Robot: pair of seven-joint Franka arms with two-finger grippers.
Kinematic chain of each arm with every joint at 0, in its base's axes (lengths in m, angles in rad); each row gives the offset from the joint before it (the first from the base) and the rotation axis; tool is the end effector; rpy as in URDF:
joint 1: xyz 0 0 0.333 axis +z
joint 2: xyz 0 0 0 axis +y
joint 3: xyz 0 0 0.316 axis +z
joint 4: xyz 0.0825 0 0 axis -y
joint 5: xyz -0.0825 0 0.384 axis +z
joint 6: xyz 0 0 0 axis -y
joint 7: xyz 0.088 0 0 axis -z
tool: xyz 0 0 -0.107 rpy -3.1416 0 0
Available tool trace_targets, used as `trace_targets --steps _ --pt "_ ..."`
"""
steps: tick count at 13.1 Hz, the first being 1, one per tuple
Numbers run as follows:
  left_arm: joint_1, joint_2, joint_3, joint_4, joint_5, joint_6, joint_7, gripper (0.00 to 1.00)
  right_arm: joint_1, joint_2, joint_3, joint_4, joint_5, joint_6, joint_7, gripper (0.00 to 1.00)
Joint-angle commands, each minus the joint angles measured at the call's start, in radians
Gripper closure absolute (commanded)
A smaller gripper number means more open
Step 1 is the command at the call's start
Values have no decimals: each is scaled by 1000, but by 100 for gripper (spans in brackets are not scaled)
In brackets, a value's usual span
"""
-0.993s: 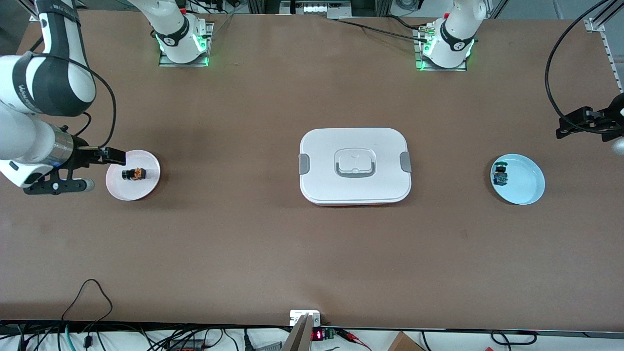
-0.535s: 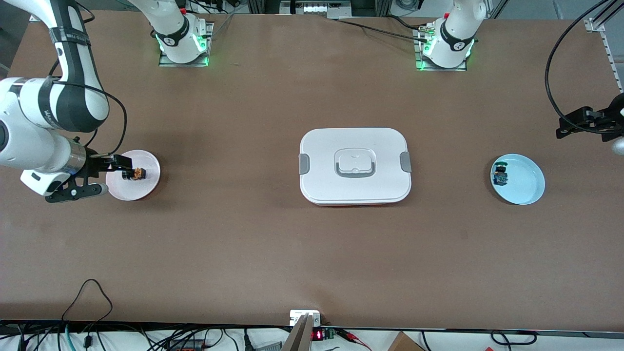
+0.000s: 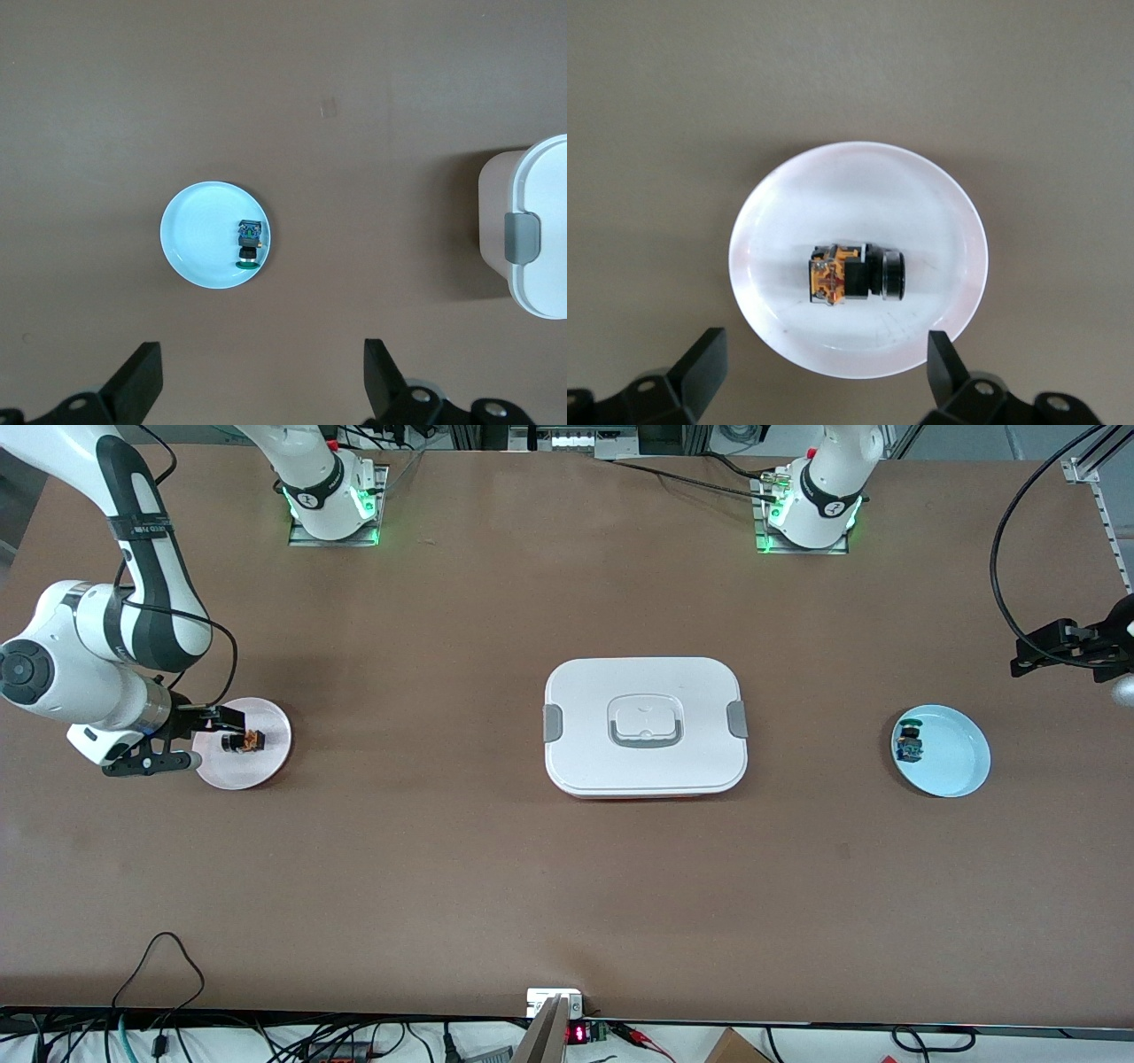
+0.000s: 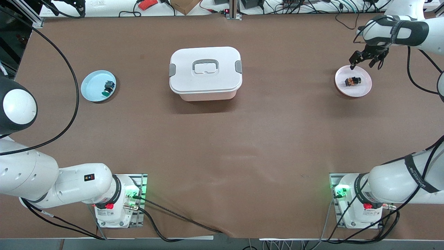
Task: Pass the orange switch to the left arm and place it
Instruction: 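Lower the open right gripper around the orange switch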
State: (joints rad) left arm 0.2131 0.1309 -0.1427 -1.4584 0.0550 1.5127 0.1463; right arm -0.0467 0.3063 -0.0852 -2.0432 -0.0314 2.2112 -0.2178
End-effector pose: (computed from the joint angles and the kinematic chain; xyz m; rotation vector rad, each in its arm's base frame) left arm 0.5854 0.0531 0.5983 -3.1090 0.1155 0.1226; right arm 0.5727 -0.0761 0.2810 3.1039 0.1687 -0.2242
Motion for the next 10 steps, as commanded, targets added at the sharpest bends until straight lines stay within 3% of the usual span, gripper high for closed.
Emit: trace_targets --steps 1,5,10 --pt "-6 16 0 30 25 -6 15 0 -5 -18 5 -46 8 54 20 0" --pt "-6 16 0 30 25 -6 15 0 -10 -10 5 -118 8 200 21 0" --pt "-6 16 0 30 25 -6 15 0 -18 20 5 -143 10 281 21 0"
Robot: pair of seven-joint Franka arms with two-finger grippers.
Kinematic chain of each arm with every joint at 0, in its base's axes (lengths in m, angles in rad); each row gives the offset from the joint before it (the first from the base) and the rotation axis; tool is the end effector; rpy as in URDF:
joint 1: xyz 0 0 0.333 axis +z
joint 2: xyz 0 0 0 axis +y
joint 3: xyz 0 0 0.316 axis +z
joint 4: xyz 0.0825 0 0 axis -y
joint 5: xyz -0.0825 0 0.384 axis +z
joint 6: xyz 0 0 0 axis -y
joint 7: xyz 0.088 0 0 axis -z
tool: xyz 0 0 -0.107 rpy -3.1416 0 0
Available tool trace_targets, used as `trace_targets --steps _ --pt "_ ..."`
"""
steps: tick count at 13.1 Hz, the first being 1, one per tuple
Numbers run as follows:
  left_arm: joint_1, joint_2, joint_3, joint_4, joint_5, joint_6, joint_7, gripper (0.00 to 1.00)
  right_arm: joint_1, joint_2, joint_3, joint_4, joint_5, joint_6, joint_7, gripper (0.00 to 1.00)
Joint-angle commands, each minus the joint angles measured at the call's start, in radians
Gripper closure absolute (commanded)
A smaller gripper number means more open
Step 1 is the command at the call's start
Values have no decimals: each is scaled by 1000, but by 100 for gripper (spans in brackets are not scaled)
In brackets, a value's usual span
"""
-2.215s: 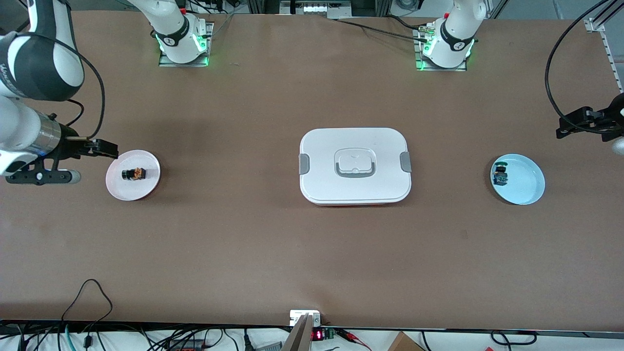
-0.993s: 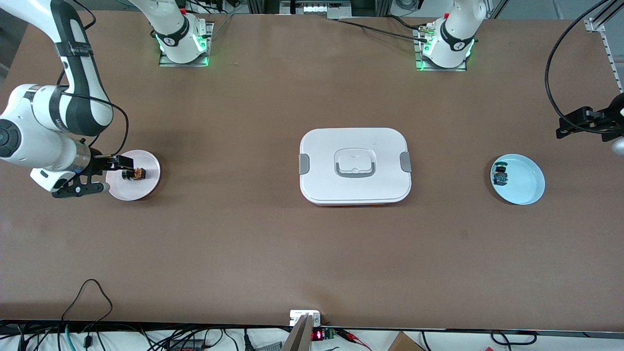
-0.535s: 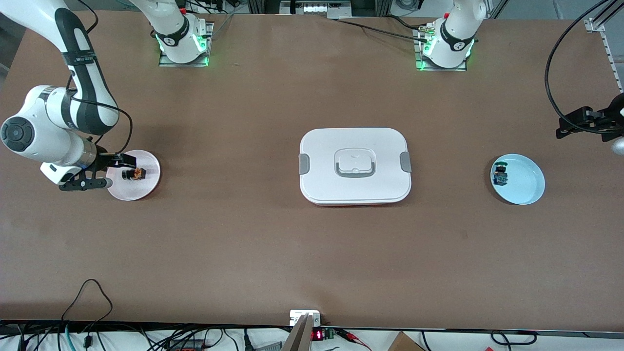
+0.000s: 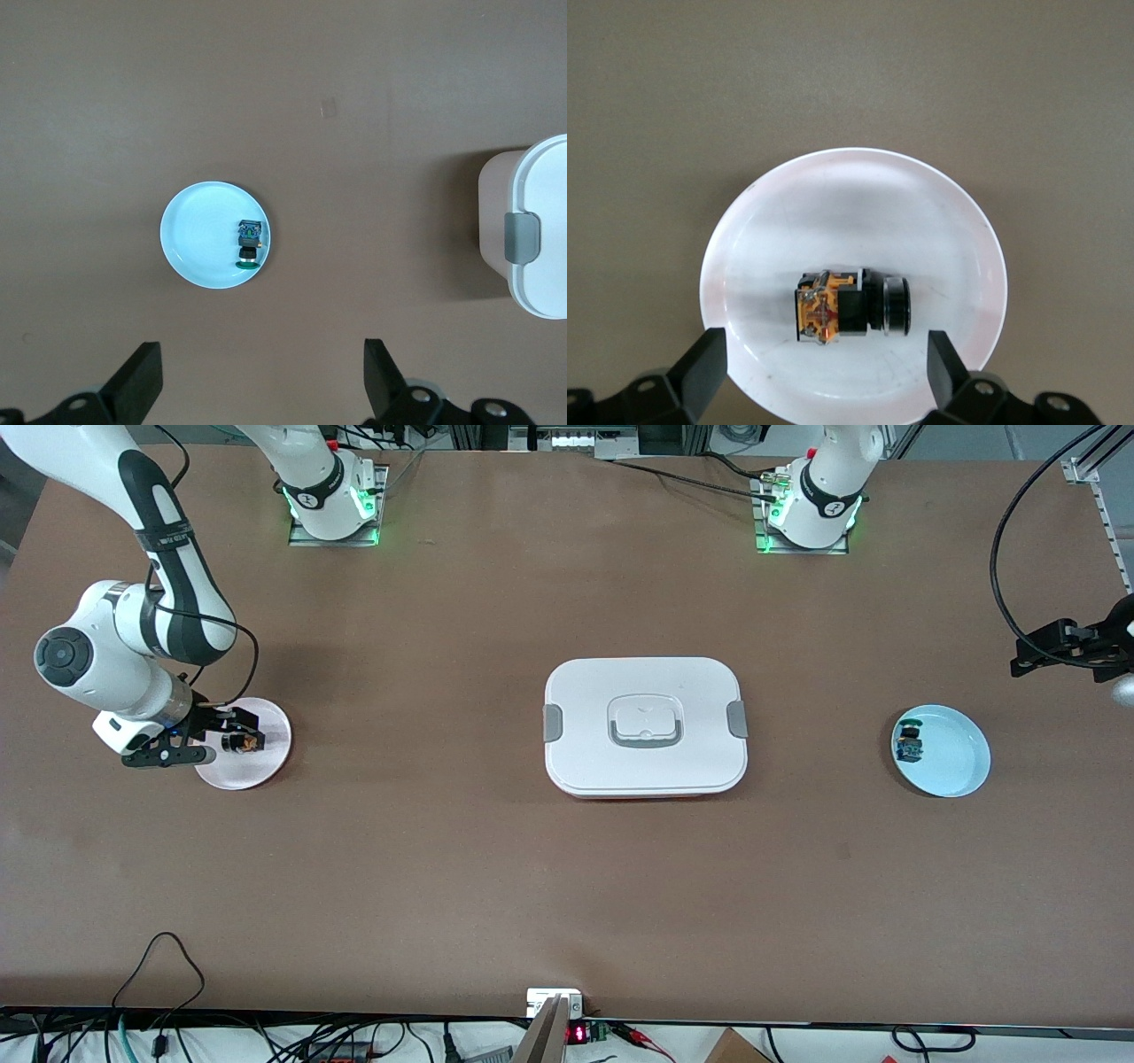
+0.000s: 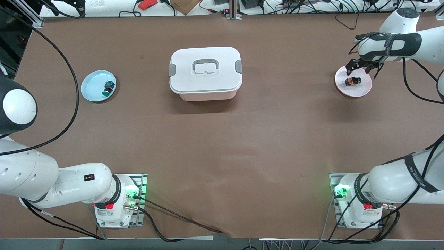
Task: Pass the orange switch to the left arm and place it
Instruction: 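Lower the open right gripper around the orange switch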
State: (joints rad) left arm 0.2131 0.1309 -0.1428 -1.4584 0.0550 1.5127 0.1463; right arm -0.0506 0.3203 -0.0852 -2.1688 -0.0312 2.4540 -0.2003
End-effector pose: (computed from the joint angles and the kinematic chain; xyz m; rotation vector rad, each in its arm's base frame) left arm 0.5854 0.0530 0.5983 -3.1090 0.1157 0.1226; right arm 0.5556 -0.0759 0.2425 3.0977 0.1439 -0.0644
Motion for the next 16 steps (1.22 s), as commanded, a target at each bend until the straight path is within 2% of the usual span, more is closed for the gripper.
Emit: trace_targets --steps 1,4,16 --pt "-6 16 0 30 25 -6 15 0 -20 14 5 -20 8 65 -1 0" --pt "-6 16 0 30 25 -6 15 0 -46 31 7 -75 2 202 -13 0" --pt "-6 16 0 30 25 -6 15 0 -31 71 8 -85 -3 253 -30 0"
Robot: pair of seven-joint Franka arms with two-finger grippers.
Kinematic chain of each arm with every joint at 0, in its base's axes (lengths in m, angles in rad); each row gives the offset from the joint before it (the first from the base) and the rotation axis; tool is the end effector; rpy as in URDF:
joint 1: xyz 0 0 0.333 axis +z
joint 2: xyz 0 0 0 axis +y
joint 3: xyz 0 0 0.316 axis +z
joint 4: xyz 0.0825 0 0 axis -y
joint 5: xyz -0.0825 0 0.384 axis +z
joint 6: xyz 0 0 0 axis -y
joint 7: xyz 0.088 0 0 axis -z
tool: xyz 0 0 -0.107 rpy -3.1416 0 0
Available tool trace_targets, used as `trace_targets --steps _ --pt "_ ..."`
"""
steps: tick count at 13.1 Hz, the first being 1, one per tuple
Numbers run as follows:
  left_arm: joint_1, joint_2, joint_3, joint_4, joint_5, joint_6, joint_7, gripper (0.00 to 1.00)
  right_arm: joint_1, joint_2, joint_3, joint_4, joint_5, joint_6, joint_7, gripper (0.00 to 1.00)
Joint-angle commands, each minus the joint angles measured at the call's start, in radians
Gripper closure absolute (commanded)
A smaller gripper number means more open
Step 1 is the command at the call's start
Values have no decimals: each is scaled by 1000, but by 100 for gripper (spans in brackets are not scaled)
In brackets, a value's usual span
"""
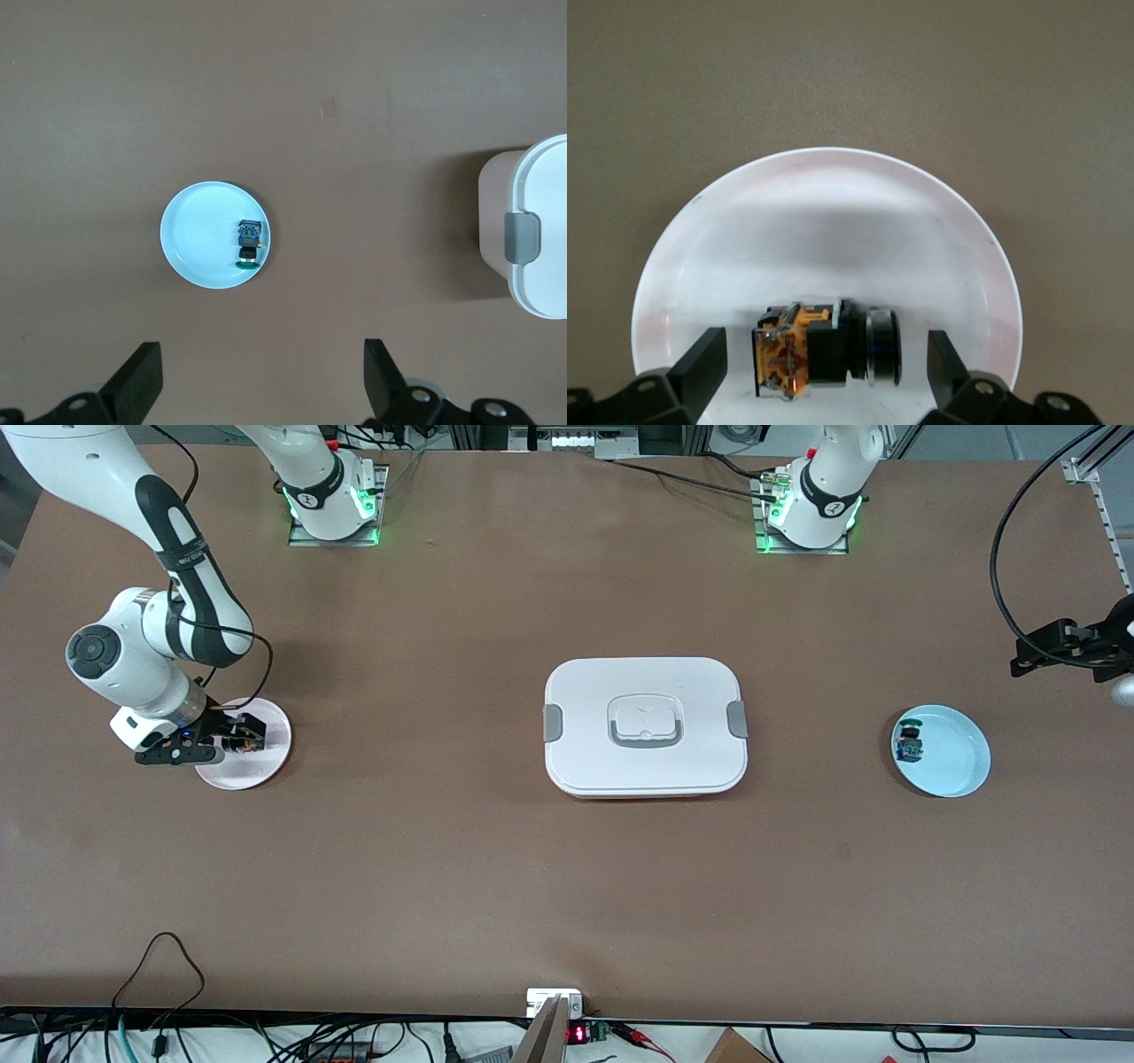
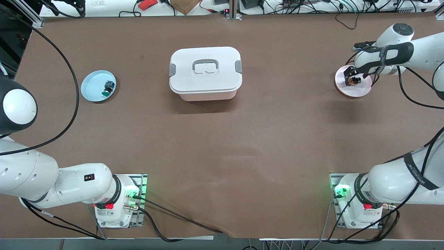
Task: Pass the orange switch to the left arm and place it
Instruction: 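Close the right gripper on the orange switch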
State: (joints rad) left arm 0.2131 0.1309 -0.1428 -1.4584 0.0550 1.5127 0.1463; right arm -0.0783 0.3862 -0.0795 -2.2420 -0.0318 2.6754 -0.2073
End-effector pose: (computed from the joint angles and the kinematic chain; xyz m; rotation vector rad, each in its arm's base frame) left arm 0.5854 0.0530 0.5983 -3.1090 0.1157 0.1226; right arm 0.5422 -0.0861 0.1986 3.0855 0.1299 0.0604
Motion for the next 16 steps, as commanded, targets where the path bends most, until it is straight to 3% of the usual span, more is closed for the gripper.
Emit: trace_targets --steps 1,13,16 --pt "-6 16 0 30 25 -6 15 0 -5 6 1 -11 -2 34 -46 0" --pt "-6 16 0 32 25 -6 15 0 -8 23 1 -24 1 26 -104 2" --pt "-6 16 0 32 23 -6 15 0 -3 17 1 -15 -3 -6 -112 64"
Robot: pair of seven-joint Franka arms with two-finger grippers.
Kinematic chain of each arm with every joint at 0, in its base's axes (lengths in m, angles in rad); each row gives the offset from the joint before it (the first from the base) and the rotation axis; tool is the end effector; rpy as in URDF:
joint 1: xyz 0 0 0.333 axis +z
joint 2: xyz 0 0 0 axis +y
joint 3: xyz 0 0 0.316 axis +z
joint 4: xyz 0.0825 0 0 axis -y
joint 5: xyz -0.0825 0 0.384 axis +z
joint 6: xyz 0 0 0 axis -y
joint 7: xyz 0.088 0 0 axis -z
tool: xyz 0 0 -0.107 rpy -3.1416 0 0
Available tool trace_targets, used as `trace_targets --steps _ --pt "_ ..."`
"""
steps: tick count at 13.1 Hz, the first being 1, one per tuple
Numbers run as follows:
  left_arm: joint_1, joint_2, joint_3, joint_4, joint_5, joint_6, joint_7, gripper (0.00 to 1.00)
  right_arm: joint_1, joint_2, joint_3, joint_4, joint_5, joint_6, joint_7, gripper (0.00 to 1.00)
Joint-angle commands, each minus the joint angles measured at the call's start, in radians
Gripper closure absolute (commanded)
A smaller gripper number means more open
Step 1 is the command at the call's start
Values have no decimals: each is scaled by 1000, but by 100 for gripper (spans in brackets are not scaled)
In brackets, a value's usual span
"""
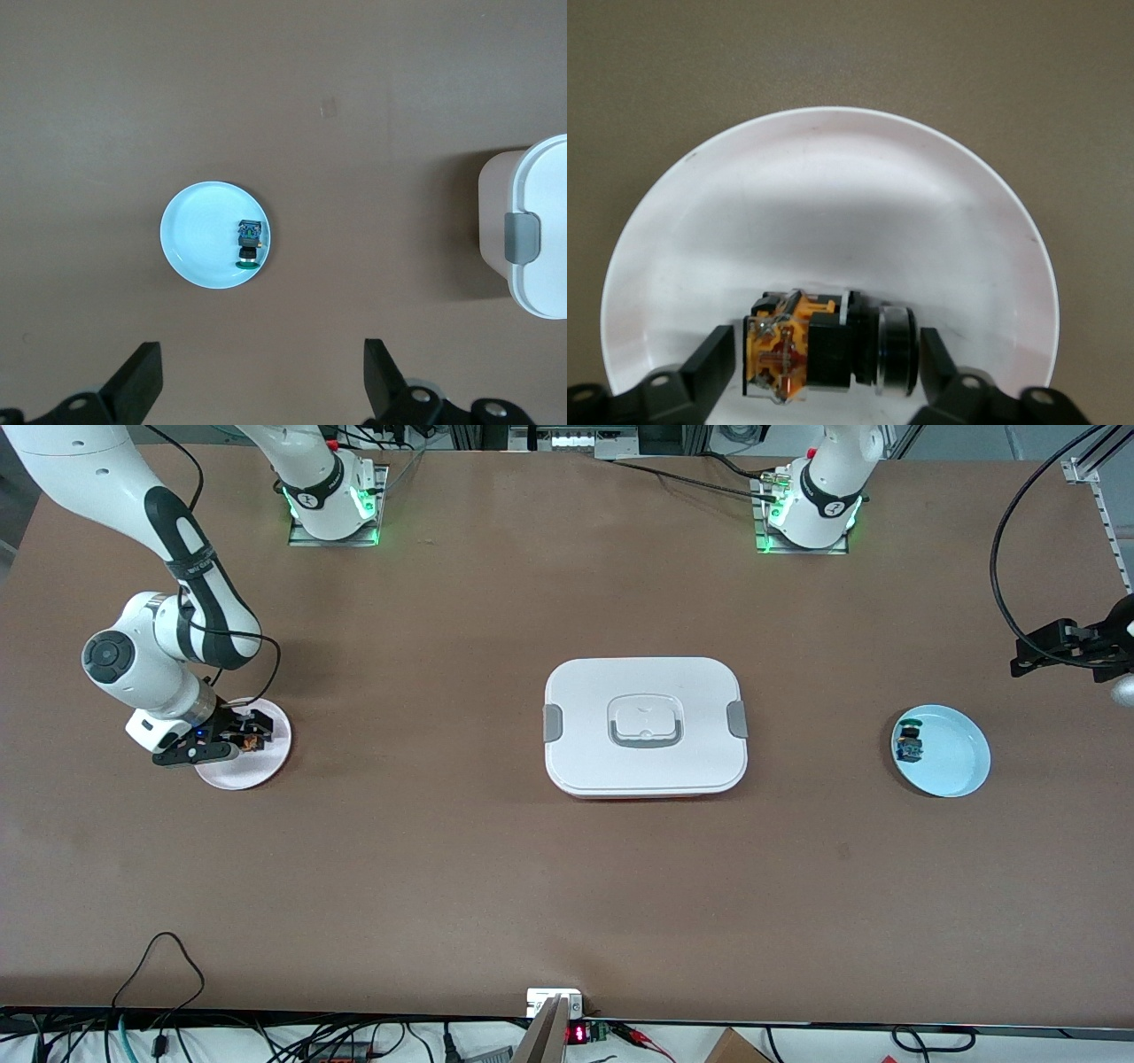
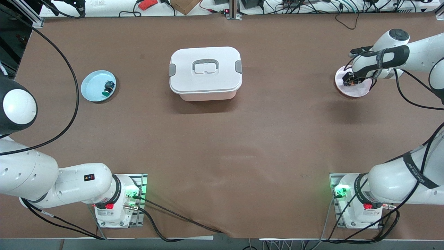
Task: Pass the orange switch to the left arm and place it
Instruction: 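Close the right gripper on the orange switch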
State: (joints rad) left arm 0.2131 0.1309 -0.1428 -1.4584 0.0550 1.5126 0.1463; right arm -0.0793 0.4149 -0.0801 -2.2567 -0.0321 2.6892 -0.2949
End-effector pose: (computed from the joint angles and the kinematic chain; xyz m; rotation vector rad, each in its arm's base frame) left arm 0.5854 0.0530 0.5983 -3.1090 0.1157 0.1228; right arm 0.5335 -0.0860 0.1792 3.0808 0.2645 0.0116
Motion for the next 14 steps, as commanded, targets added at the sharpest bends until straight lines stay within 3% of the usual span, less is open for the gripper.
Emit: trace_targets --steps 1,4,9,14 --pt "-6 16 0 30 23 -6 15 0 0 -14 2 5 -3 -37 -54 75" --pt "-6 16 0 30 23 -6 15 0 1 -37 3 22 -5 -96 -99 86" --pt "-6 16 0 30 25 -6 15 0 13 -83 13 193 -5 -477 -102 86" --pt "-6 16 0 32 16 -6 16 0 73 -171 25 236 4 -539 -145 86"
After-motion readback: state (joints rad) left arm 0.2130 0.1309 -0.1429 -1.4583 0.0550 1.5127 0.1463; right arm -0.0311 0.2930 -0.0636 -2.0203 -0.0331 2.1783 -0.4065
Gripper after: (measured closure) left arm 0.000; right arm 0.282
